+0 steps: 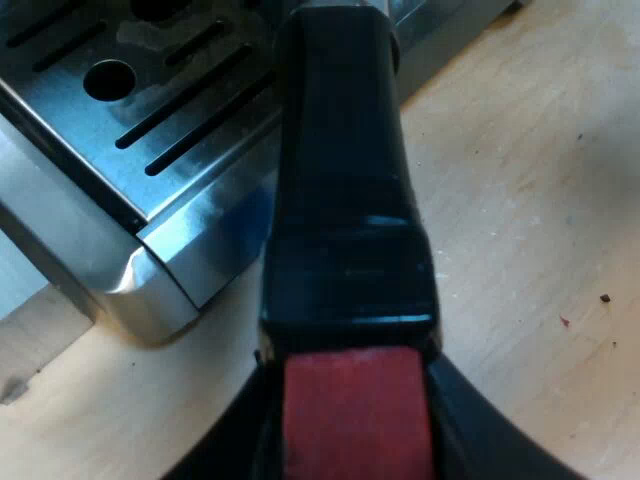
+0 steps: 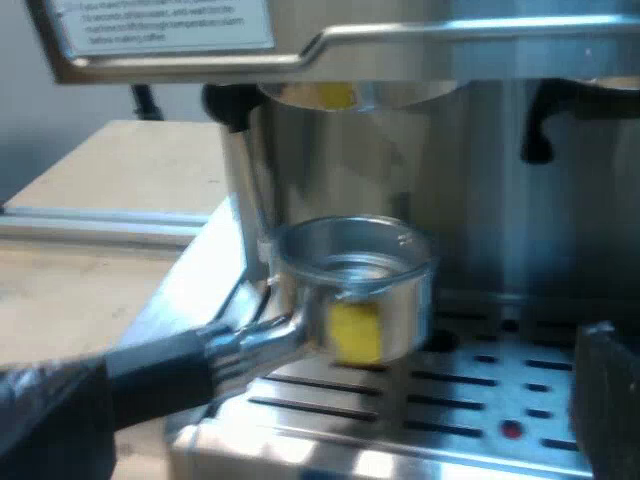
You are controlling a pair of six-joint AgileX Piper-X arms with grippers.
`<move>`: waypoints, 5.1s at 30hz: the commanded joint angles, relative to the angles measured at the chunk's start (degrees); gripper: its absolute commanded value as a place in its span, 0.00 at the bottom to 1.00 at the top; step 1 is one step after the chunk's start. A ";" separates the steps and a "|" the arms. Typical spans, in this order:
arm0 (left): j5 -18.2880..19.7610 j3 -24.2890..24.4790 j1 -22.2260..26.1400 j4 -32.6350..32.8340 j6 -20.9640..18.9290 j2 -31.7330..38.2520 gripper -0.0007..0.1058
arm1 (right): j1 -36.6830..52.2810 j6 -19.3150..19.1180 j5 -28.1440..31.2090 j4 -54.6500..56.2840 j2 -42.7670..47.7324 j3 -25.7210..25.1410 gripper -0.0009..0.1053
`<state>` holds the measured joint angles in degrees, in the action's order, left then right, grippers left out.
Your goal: Put the handle in the coffee machine
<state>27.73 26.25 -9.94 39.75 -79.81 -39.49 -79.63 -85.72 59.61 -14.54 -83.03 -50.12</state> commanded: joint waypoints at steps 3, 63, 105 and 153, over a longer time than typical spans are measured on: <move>1.18 0.87 0.14 -2.31 0.93 0.29 0.01 | 0.07 -7.83 -5.00 -10.62 0.18 3.57 0.88; 1.18 0.87 0.14 -2.75 1.75 0.29 0.01 | 0.07 -8.80 -1.37 -3.20 0.28 4.81 0.88; 1.18 0.87 0.14 -2.75 1.75 0.29 0.01 | 0.07 -10.54 -1.21 -13.54 0.28 4.81 0.88; 10.23 3.41 7.10 -8.79 15.77 -13.75 0.01 | 0.07 -10.54 -1.21 -13.49 0.28 4.81 0.88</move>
<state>35.74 28.66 -2.70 32.98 -64.32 -53.68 -79.63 -95.49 58.14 -27.71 -83.03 -45.35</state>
